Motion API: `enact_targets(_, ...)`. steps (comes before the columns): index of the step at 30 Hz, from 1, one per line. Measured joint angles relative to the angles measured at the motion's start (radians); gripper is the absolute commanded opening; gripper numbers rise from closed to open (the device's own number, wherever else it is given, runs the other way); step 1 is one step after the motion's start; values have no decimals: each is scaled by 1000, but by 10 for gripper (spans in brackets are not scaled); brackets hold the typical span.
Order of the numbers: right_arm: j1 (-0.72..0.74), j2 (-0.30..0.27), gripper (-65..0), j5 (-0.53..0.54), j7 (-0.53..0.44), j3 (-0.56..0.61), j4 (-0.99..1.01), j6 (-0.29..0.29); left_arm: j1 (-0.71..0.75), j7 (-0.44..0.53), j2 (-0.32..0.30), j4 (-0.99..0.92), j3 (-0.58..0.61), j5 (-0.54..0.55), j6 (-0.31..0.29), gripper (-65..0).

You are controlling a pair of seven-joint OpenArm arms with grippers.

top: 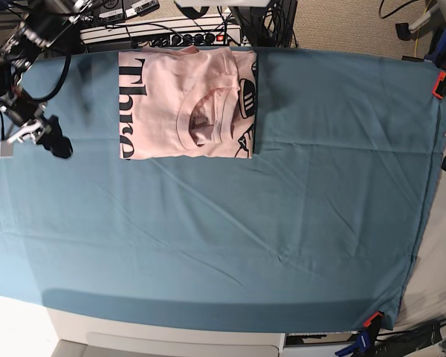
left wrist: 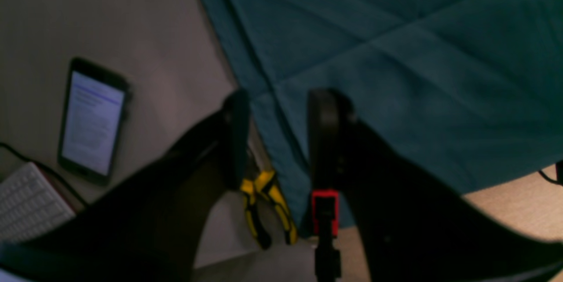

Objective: Fold the T-shirt properly
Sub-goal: 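Open the right gripper and grasp the shirt's side edge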

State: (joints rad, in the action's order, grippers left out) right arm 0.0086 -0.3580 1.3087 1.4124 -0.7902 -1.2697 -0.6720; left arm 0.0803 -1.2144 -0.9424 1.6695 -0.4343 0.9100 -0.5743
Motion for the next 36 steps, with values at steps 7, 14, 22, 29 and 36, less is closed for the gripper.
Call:
enact_targets(7, 122, -87, -324, 136, -3, 301, 285, -21, 0, 3, 0, 0, 0, 0, -3, -413)
enact_targets(14, 174, -85, -324, 148, -10, 516, 325, -26, 0, 3, 0, 0, 0, -11, -3, -413)
enact_targets(22, 177, -90, -324, 152, -14, 543, 325, -26, 0, 3, 0, 0, 0, -12, -3, -413)
enact_targets(29, 176, -90, -324, 151, -14, 543, 320, -24, 0, 3, 0, 0, 0, -12, -3, -413)
enact_targets(36, 169, -85, -324, 144, -6, 544, 237, -13, 0, 3, 0, 0, 0, -12, -3, -413)
